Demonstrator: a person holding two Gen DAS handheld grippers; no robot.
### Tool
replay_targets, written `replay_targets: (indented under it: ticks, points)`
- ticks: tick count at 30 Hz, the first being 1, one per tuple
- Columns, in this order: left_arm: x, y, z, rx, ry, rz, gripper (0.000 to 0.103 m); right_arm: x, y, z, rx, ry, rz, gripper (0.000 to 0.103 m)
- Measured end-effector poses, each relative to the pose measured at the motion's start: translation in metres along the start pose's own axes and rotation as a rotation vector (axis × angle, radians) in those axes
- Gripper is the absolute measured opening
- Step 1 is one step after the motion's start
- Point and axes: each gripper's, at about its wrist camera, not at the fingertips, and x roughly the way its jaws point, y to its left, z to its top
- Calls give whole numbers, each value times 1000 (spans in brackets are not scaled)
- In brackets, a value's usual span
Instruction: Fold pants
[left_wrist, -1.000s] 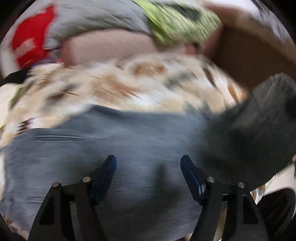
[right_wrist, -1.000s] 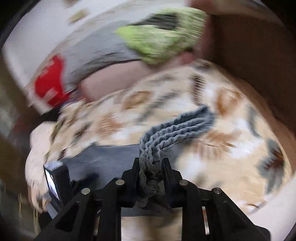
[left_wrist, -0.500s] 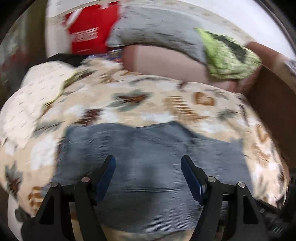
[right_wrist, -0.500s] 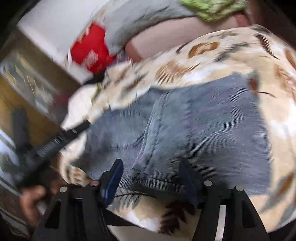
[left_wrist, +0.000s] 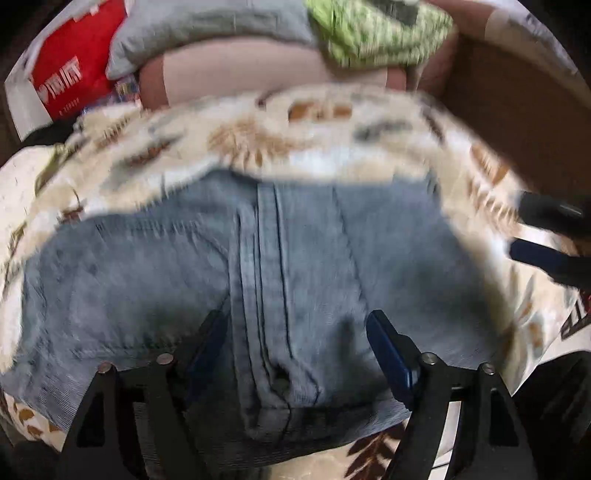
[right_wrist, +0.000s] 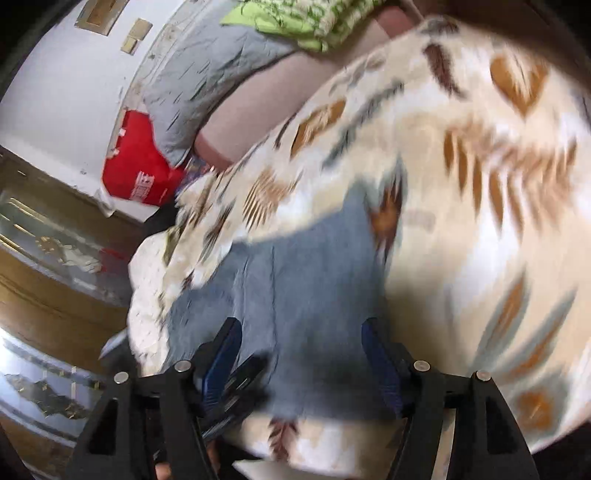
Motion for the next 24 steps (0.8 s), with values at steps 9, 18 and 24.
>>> replay_targets:
  ticks: [9,18,24]
  points:
    - [32,-9,-17,48,36,8,88,88,-23,63,-42,173,-136,44]
    - [30,-6,-16,42,35,-7,89,103,-3,58,-223,129,-354,24]
    - [32,-6,-15,43,35,-5,90,51,12,42,-224,38,-314,48]
